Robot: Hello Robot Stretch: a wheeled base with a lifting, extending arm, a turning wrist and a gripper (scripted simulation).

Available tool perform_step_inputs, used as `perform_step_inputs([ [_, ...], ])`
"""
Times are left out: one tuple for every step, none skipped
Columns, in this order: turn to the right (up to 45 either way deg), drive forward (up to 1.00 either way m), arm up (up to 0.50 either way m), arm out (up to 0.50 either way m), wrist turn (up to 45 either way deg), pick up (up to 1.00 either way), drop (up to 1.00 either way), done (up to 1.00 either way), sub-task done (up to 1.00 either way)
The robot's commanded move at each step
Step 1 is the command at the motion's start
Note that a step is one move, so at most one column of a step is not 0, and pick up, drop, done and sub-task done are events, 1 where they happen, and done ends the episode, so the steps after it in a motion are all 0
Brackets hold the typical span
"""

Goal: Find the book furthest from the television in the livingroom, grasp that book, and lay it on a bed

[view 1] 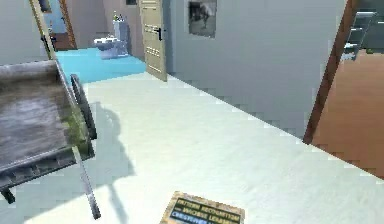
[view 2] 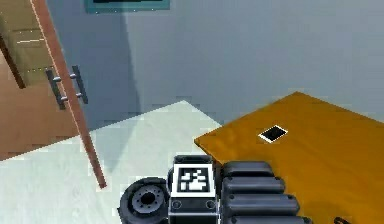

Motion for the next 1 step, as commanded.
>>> perform_step_inputs([
  [0.0, 0.45, 0.00, 0.00, 0.0, 0.00, 0.00, 0.00, 0.00],
])
